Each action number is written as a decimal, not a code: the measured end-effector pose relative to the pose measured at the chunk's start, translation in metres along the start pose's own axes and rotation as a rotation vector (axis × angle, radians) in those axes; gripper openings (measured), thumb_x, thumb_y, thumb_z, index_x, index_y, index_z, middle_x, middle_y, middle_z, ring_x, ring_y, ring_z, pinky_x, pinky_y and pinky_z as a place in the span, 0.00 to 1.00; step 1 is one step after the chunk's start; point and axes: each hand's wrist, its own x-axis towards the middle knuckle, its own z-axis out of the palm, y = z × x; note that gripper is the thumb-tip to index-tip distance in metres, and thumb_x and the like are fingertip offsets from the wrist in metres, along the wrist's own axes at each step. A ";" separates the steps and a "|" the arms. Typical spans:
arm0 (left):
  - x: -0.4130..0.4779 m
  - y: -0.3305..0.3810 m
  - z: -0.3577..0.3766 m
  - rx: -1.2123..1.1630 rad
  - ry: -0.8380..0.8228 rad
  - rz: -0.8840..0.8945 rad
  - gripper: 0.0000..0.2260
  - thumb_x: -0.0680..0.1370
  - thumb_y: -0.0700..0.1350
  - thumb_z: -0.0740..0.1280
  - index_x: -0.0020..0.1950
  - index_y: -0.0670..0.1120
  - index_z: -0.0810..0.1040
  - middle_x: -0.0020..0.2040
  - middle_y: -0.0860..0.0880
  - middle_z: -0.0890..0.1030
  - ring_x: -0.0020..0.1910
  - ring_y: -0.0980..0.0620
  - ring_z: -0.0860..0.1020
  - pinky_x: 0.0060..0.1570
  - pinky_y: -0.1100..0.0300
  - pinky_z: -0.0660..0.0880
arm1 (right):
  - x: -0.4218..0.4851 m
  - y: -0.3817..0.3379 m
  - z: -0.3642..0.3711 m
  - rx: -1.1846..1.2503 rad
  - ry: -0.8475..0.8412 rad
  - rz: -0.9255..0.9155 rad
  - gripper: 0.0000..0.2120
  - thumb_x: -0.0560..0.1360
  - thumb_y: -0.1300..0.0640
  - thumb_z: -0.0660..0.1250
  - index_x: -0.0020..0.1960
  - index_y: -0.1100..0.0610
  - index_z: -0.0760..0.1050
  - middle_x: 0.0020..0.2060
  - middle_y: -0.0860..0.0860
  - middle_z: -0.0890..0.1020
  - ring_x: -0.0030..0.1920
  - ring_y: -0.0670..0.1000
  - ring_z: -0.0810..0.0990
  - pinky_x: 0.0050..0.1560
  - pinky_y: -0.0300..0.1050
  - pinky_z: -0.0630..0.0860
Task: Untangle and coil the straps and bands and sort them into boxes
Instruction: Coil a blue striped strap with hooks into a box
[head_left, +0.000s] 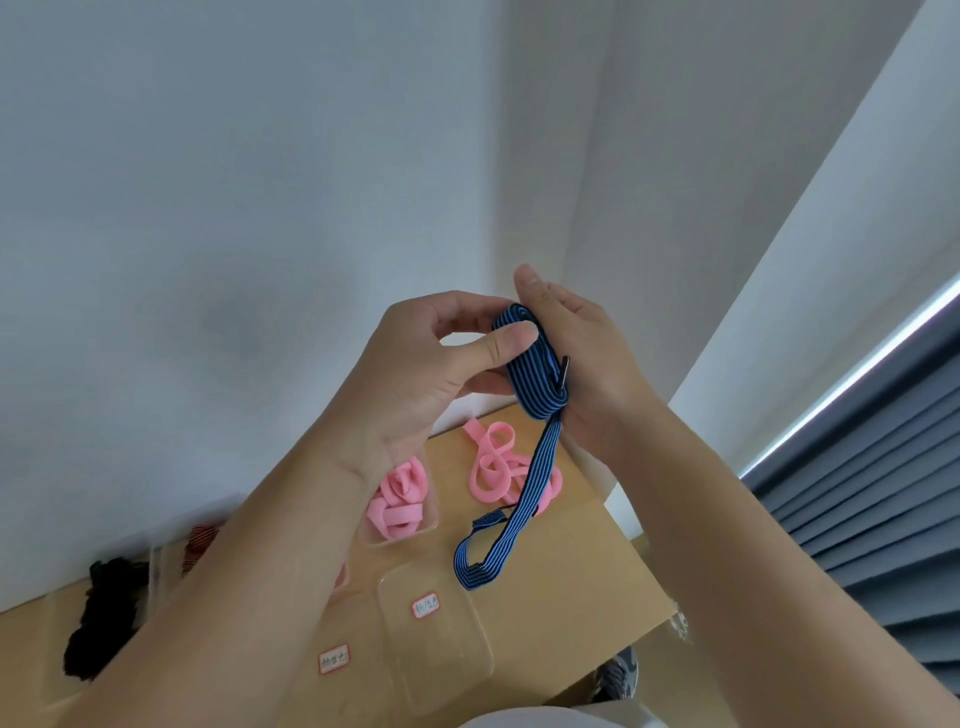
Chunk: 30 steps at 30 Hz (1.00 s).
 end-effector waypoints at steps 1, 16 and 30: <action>0.000 0.000 0.001 0.002 -0.017 -0.007 0.17 0.69 0.45 0.76 0.55 0.39 0.84 0.52 0.42 0.85 0.48 0.42 0.86 0.47 0.53 0.83 | 0.000 -0.001 -0.001 -0.020 0.017 0.008 0.27 0.80 0.43 0.66 0.54 0.70 0.76 0.42 0.60 0.79 0.44 0.59 0.79 0.53 0.61 0.77; 0.007 -0.004 -0.007 -0.240 0.041 -0.153 0.08 0.73 0.35 0.72 0.51 0.36 0.80 0.44 0.39 0.85 0.43 0.45 0.86 0.43 0.58 0.82 | -0.001 0.014 -0.015 -0.141 -0.034 -0.028 0.12 0.81 0.58 0.61 0.46 0.62 0.81 0.33 0.55 0.74 0.31 0.53 0.69 0.30 0.45 0.64; 0.010 -0.017 -0.009 0.234 -0.019 -0.047 0.14 0.76 0.52 0.71 0.59 0.47 0.83 0.47 0.48 0.82 0.42 0.52 0.79 0.44 0.59 0.75 | -0.007 0.020 -0.034 -0.163 -0.309 -0.071 0.21 0.79 0.52 0.66 0.56 0.72 0.71 0.35 0.63 0.68 0.31 0.55 0.55 0.25 0.40 0.55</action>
